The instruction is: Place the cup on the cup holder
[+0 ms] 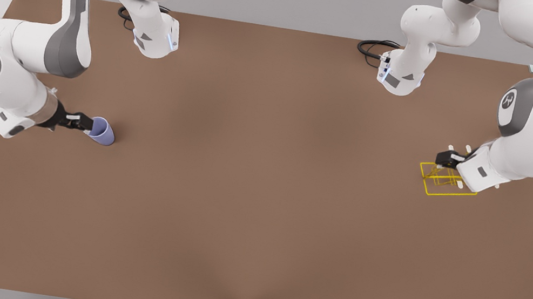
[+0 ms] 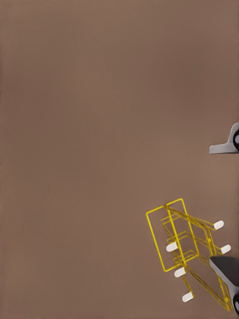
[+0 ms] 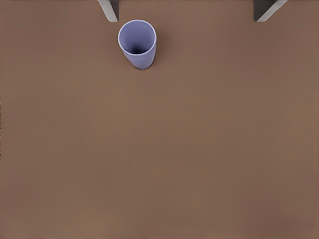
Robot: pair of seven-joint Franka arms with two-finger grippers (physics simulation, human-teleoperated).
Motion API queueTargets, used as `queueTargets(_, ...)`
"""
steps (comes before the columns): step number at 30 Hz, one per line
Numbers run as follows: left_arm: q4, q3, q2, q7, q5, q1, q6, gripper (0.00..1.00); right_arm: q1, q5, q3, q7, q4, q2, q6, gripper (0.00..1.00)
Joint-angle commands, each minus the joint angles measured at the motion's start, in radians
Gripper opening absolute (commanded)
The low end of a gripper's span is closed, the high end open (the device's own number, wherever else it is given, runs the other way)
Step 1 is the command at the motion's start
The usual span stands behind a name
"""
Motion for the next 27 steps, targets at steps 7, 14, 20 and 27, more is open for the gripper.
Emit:
queueTargets(7,-0.022,0.003,0.005,0.028,-0.007,0.0,0.016,1.0,0.0,0.003,-0.001,-0.012,-0.122,0.041,0.18,1.0)
queueTargets(14,-0.024,-0.002,0.005,0.019,-0.007,0.0,-0.015,1.0,-0.003,0.001,-0.001,-0.006,-0.49,-0.026,0.456,1.0)
queueTargets(20,-0.028,-0.002,0.006,0.019,-0.007,0.0,-0.015,1.0,-0.098,0.007,-0.001,-0.003,-0.498,0.066,0.503,1.0)
queueTargets(27,-0.028,-0.002,0.017,0.019,-0.007,0.0,-0.015,1.0,-0.101,0.007,-0.001,-0.003,-0.514,0.104,0.513,1.0)
